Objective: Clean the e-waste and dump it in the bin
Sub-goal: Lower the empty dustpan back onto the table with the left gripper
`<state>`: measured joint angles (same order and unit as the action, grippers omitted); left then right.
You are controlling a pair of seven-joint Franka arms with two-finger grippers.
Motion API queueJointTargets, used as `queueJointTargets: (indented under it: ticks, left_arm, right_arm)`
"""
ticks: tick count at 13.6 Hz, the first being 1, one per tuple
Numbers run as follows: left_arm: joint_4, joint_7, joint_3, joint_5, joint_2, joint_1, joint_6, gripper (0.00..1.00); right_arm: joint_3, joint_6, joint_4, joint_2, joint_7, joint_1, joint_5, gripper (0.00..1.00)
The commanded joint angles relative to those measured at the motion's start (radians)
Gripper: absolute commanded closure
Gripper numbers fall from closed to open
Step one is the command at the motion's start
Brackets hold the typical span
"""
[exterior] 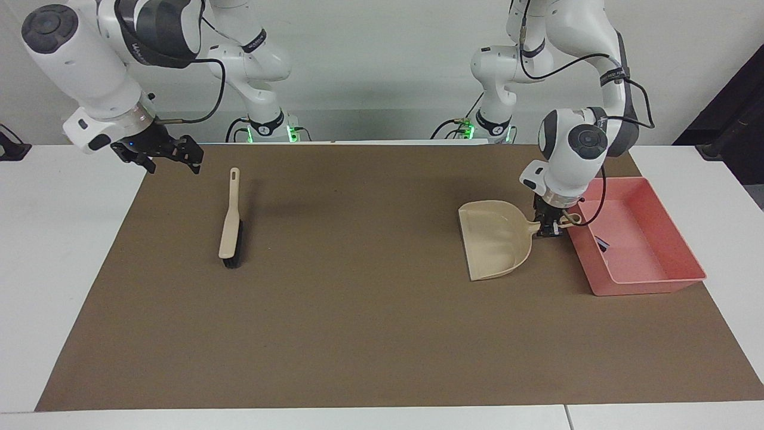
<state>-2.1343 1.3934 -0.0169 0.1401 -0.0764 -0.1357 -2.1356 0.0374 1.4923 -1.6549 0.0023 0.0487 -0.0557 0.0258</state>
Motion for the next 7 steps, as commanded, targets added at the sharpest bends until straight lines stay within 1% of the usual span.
queueJointTargets:
  ticks: [1, 3, 5, 6, 7]
  left_arm:
    - [-0.053, 0.018, -0.001, -0.013, 0.026, 0.001, -0.064, 1.0]
    - [-0.058, 0.015, -0.002, -0.013, 0.027, -0.007, -0.066, 1.0]
    - [-0.084, -0.004, -0.002, -0.013, 0.04, -0.012, -0.063, 0.99]
    - [-0.09, -0.005, -0.002, -0.013, 0.041, -0.018, -0.063, 0.96]
    - [-0.09, -0.013, -0.002, -0.013, 0.043, -0.019, -0.058, 0.89]
  right_arm:
    - [0.012, -0.02, 0.021, 0.01, -0.015, -0.004, -0.013, 0.01]
    - [0.01, -0.021, 0.024, 0.008, -0.015, 0.007, -0.01, 0.01]
    - [0.007, -0.021, 0.024, 0.008, -0.016, 0.01, -0.004, 0.01]
    - [0.015, -0.021, 0.024, 0.008, -0.018, 0.013, -0.004, 0.01]
    - [0.018, -0.021, 0.029, 0.011, -0.016, 0.014, -0.004, 0.01]
